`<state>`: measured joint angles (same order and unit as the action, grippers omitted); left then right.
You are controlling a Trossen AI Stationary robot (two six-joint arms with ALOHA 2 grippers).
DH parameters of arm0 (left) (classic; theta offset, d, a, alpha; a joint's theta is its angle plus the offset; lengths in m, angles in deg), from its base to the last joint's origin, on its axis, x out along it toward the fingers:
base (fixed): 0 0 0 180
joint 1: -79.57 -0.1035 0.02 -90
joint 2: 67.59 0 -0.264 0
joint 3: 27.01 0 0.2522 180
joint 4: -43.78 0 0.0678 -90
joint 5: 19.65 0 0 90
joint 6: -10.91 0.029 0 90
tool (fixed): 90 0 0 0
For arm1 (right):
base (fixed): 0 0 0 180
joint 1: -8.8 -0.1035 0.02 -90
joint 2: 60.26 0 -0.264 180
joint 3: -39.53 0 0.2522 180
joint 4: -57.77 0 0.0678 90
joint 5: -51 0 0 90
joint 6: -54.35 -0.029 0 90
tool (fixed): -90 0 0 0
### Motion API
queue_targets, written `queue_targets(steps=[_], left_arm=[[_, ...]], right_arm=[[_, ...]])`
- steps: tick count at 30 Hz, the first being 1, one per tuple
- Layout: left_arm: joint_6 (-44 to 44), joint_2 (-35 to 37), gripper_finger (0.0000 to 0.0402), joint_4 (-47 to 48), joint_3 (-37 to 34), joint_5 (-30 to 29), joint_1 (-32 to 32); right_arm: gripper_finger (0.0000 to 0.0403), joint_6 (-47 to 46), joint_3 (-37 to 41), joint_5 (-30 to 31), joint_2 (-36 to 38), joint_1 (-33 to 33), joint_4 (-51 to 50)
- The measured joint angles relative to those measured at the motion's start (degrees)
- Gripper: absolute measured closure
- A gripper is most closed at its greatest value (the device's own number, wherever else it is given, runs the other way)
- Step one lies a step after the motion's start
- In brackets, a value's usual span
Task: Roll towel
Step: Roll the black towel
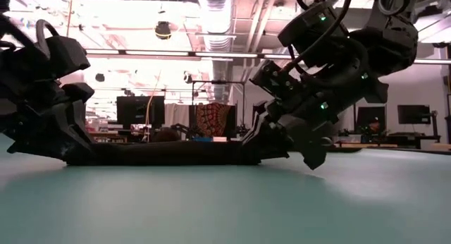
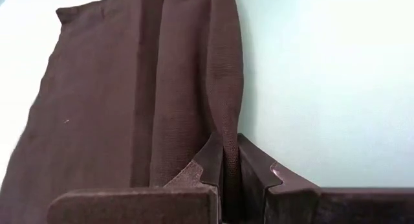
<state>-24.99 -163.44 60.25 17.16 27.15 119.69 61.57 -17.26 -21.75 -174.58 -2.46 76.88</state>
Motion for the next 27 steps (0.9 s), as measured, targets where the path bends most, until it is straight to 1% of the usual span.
queue_targets(steps=[2,5,10,15,18,22,27], left_arm=[[-0.1,1.5,0.0391,0.4,0.5,1.6,-0.1],[-1.1,4.0,0.0391,-0.1,1.2,4.4,-0.2],[-1.8,7.2,0.0391,-0.4,2.3,5.6,0.0],[-1.9,9.1,0.0391,-0.2,2.9,6.3,-0.3],[-2.7,9.1,0.0391,-0.2,3.0,8.2,-1.1],[-2.9,9.2,0.0391,-0.2,3.0,11.8,-2.4],[-2.9,9.2,0.0391,0.2,3.0,12.5,-2.6]], right_arm=[[0.0379,-2.4,0.0,0.1,1.9,-0.6,-1.7],[0.0374,-6.9,0.0,-1.6,5.1,-1.4,-5.8],[0.0378,-12.2,0.3,-7.6,11.8,-2.8,-11.6],[0.0378,-17.3,-2.3,-8.1,16.6,-2.9,-19.2],[0.0378,-19.3,-5.2,-8.4,16.7,-2.1,-23.7],[0.0378,-19.4,-9.9,-9.7,13.7,-0.8,-27.4],[0.0378,-18.0,-15.3,-10.0,9.7,0.7,-33.8]])
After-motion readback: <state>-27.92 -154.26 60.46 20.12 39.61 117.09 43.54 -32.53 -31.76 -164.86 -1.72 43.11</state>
